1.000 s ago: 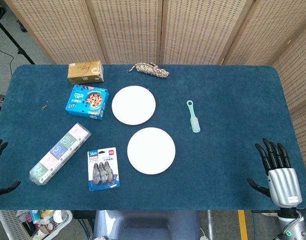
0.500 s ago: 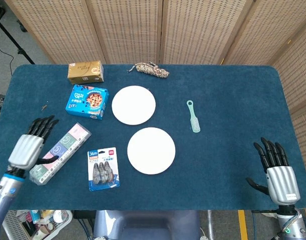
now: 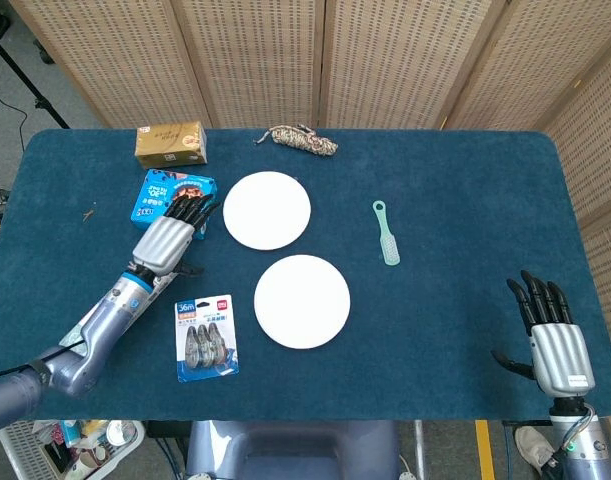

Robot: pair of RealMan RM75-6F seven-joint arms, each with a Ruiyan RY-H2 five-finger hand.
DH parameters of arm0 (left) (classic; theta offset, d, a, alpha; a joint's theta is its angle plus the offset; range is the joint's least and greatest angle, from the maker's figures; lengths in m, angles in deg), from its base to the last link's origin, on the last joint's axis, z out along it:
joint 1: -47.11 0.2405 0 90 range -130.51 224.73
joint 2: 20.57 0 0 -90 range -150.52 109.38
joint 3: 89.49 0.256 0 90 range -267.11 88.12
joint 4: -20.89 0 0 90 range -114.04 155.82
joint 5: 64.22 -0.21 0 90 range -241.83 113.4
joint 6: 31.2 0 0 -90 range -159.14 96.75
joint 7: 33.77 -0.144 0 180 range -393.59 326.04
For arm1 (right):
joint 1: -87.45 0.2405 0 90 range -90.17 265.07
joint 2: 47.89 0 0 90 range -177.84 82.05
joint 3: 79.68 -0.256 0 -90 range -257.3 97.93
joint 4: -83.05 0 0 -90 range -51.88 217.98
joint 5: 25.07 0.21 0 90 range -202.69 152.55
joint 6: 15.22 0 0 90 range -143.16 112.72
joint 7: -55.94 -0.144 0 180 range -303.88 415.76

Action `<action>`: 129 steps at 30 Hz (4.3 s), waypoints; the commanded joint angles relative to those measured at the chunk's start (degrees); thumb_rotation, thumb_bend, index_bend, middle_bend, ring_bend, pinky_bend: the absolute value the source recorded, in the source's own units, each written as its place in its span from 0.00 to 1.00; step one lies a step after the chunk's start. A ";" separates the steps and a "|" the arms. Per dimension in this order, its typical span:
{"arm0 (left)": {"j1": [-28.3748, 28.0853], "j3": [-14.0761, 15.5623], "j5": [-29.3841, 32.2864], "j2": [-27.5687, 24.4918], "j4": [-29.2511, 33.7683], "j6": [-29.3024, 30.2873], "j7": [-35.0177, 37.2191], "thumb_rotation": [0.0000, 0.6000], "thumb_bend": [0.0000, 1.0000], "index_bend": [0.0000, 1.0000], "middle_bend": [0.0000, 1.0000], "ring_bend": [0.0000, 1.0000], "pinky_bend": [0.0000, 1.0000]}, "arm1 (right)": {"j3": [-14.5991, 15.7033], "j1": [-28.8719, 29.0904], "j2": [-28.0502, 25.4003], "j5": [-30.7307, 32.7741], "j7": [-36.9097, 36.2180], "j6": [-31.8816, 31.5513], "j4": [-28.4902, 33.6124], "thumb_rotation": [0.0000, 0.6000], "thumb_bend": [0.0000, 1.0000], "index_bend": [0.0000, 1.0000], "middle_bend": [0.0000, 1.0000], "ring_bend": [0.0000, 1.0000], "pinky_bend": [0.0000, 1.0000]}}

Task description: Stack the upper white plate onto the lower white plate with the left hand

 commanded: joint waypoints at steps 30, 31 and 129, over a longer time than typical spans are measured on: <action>-18.88 -0.40 3.12 35.03 -49.21 -6.07 10.85 1.00 0.28 0.38 0.00 0.00 0.00 | -1.88 0.17 -2.00 3.99 -4.28 0.79 -0.09 1.00 0.00 0.00 0.00 0.00 0.00; -19.11 -0.36 3.13 35.54 -50.11 -6.06 11.22 1.00 0.29 0.41 0.00 0.00 0.00 | -1.89 0.15 -2.04 4.00 -4.29 0.72 -0.08 1.00 0.00 0.00 0.00 0.00 0.00; -1.17 17.73 -13.45 11.09 -5.33 23.74 24.97 1.00 0.42 0.46 0.00 0.00 0.00 | -1.06 -0.29 -2.78 1.94 -5.55 -0.83 1.74 1.00 0.00 0.00 0.00 0.00 0.00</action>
